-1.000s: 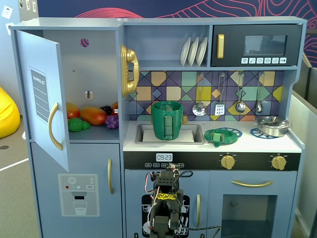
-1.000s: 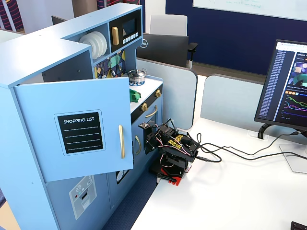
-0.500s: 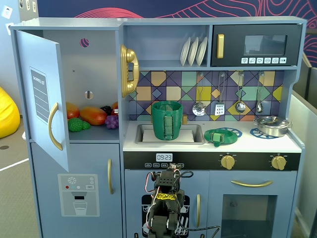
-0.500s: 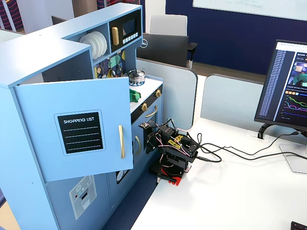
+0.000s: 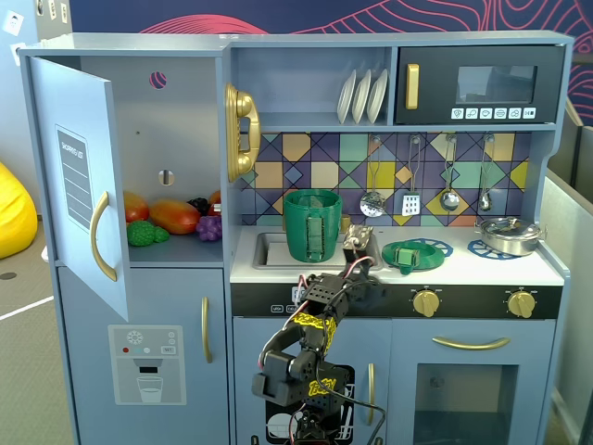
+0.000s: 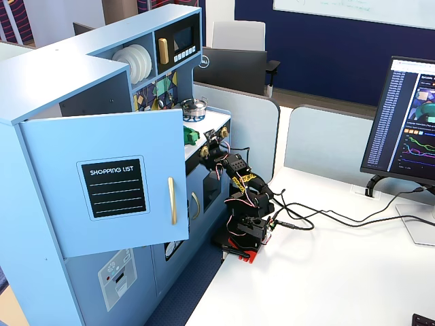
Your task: Pick up the lid from the counter and put it on the green recipient
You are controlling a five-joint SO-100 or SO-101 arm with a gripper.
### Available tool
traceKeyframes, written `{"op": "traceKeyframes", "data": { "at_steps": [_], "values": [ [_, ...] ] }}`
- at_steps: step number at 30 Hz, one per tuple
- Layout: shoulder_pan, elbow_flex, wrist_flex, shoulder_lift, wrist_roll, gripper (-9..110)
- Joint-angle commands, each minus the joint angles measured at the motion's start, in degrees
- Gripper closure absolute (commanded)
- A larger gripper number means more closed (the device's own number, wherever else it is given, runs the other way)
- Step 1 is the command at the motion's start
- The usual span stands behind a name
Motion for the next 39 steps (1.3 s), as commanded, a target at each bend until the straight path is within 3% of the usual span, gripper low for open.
{"op": "traceKeyframes", "data": {
  "at_steps": [1, 5, 14, 39],
  "values": [
    [2.9, -0.4, -24.2, -1.9, 2.8, 79],
    [4.1, 1.0, -33.3, -4.1, 4.9, 66],
    [7.4, -0.1, -36.7, -8.7, 5.7, 60],
    [4.6, -16.6, -38.9, -32.2, 4.0, 65]
  ]
}}
